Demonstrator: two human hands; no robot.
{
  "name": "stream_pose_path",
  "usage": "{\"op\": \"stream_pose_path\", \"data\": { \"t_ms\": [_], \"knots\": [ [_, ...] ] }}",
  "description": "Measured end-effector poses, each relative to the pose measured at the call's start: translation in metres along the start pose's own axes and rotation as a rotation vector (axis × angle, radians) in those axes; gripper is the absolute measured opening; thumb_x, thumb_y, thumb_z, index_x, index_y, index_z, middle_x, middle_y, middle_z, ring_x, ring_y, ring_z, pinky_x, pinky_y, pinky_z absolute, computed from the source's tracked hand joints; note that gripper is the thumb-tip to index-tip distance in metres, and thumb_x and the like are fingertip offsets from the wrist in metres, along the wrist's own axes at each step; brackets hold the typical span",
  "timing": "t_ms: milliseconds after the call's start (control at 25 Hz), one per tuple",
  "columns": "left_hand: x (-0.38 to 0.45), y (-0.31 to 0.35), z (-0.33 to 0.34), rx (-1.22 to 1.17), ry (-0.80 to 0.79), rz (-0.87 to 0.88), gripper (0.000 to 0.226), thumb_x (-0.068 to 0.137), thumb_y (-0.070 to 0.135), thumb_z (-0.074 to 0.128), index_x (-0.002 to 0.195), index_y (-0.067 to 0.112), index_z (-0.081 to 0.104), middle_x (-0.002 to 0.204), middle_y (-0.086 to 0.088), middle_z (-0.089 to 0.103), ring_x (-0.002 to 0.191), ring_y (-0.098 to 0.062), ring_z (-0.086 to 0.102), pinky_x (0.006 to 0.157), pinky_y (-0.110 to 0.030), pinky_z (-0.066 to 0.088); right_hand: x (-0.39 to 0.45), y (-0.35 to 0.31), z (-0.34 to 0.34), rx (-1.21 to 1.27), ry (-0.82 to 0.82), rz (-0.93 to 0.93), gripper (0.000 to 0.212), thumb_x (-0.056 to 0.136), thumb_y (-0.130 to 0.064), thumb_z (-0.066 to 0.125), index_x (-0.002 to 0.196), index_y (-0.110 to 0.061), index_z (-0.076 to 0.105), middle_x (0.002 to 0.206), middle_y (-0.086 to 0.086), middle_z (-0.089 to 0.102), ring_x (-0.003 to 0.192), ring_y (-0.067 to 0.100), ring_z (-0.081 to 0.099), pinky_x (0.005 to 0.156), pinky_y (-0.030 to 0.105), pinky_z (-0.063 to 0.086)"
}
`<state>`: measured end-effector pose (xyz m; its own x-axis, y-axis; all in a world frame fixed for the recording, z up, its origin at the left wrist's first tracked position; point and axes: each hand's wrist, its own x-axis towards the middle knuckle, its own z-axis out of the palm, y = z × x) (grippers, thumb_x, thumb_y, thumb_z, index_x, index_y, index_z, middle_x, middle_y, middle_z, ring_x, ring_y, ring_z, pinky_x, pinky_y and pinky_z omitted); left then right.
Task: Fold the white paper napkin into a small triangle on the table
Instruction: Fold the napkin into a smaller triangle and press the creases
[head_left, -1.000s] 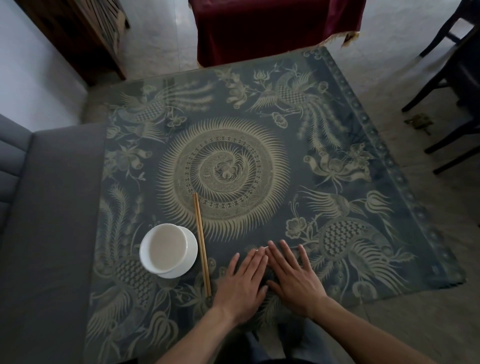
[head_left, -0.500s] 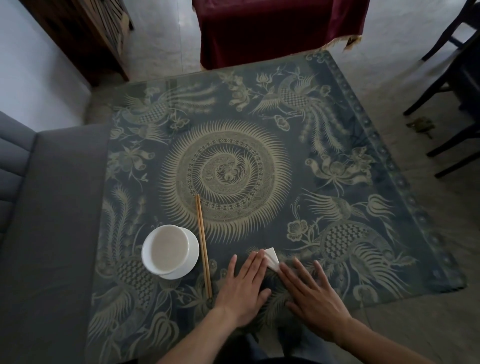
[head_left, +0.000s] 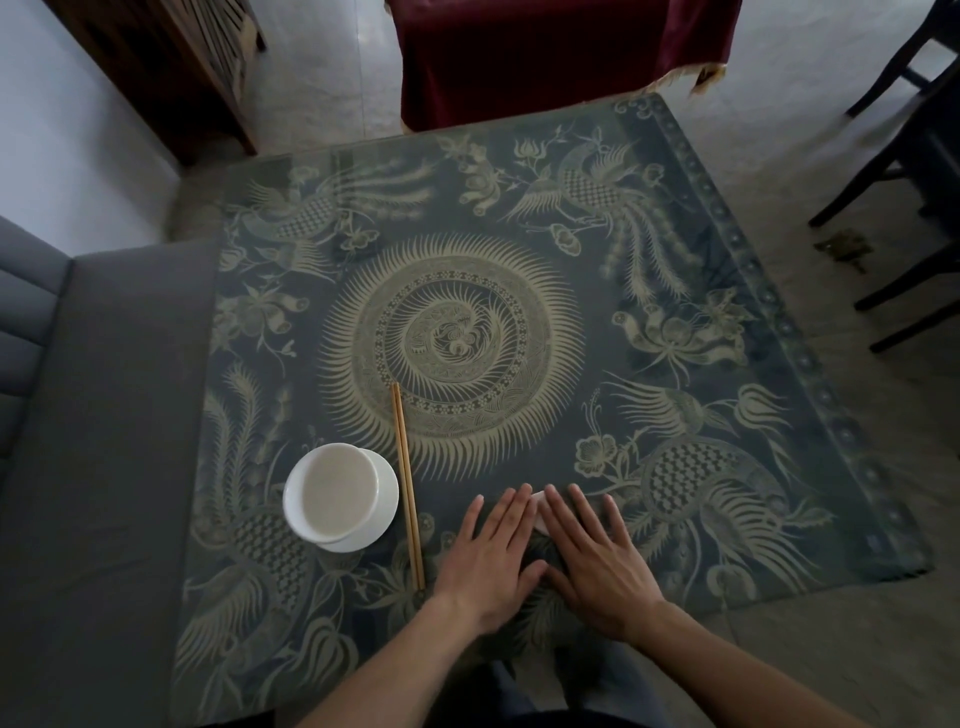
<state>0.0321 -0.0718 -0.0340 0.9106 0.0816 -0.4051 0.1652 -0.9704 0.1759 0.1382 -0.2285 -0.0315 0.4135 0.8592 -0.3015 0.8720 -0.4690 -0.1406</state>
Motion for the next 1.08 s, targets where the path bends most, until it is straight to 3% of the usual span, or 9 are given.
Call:
{"op": "stream_pose_path", "data": {
  "t_ms": [160, 400, 520, 640, 800, 960, 1080],
  "knots": [
    [-0.002, 0.002, 0.003, 0.045, -0.018, -0.026, 0.070, 0.101, 0.057, 0.007, 0.151, 0.014, -0.018, 0.158, -0.001, -0.029, 0.142, -0.014, -0.031, 0.117, -0.048, -0.014, -0.001, -0.001, 0.005, -0.001, -0.002, 0.027, 0.071, 0.098, -0.057, 0.024, 0.153, -0.013, 0.019, 0.161, 0.004, 0.013, 0.147, 0.030, 0.010, 0.112, 0.053, 0.006],
    [-0.020, -0.007, 0.010, 0.007, -0.020, -0.150, 0.070, 0.095, 0.056, -0.006, 0.151, 0.015, -0.017, 0.159, 0.001, -0.026, 0.144, -0.016, -0.027, 0.116, -0.052, -0.012, -0.001, 0.000, 0.003, 0.000, 0.012, 0.004, 0.070, 0.094, -0.053, 0.032, 0.150, -0.010, 0.029, 0.159, 0.006, 0.023, 0.145, 0.030, 0.019, 0.110, 0.054, 0.013],
    [-0.022, -0.001, 0.006, -0.036, 0.029, -0.195, 0.069, 0.099, 0.053, 0.002, 0.152, 0.012, -0.010, 0.161, -0.002, -0.016, 0.146, -0.019, -0.021, 0.116, -0.052, -0.009, -0.001, 0.000, 0.002, 0.001, 0.014, 0.012, 0.070, 0.095, -0.053, 0.031, 0.150, -0.010, 0.029, 0.159, 0.006, 0.023, 0.145, 0.031, 0.019, 0.110, 0.053, 0.012],
    [-0.010, 0.011, -0.001, -0.067, 0.078, -0.155, 0.067, 0.101, 0.050, 0.011, 0.153, 0.012, -0.008, 0.161, -0.002, -0.018, 0.147, -0.020, -0.018, 0.117, -0.055, -0.008, -0.001, -0.001, 0.003, -0.004, 0.006, 0.020, 0.069, 0.096, -0.052, 0.028, 0.151, -0.011, 0.025, 0.159, 0.006, 0.018, 0.146, 0.032, 0.013, 0.110, 0.053, 0.008],
    [0.001, 0.016, -0.001, -0.044, 0.025, -0.051, 0.067, 0.101, 0.053, 0.009, 0.150, 0.016, -0.019, 0.158, 0.002, -0.027, 0.144, -0.016, -0.026, 0.116, -0.053, -0.015, -0.001, 0.000, 0.005, -0.011, 0.001, 0.016, 0.067, 0.096, -0.048, 0.030, 0.152, -0.013, 0.020, 0.161, 0.005, 0.016, 0.147, 0.030, 0.005, 0.111, 0.054, 0.008],
    [-0.012, 0.002, 0.009, 0.030, 0.006, -0.079, 0.066, 0.101, 0.054, 0.006, 0.150, 0.018, -0.020, 0.158, 0.002, -0.029, 0.143, -0.015, -0.030, 0.115, -0.053, -0.014, 0.000, 0.000, 0.007, 0.011, -0.014, 0.021, 0.071, 0.097, -0.054, 0.030, 0.153, -0.013, 0.014, 0.161, 0.003, 0.007, 0.147, 0.031, 0.003, 0.112, 0.053, 0.002],
    [-0.021, -0.004, 0.015, 0.025, 0.004, -0.144, 0.067, 0.098, 0.054, -0.001, 0.150, 0.018, -0.019, 0.158, 0.003, -0.027, 0.144, -0.017, -0.028, 0.115, -0.054, -0.013, 0.000, 0.000, 0.006, -0.007, -0.011, 0.020, 0.072, 0.096, -0.054, 0.032, 0.152, -0.011, 0.019, 0.161, 0.006, 0.013, 0.146, 0.031, 0.010, 0.112, 0.053, 0.006]
  ]
}}
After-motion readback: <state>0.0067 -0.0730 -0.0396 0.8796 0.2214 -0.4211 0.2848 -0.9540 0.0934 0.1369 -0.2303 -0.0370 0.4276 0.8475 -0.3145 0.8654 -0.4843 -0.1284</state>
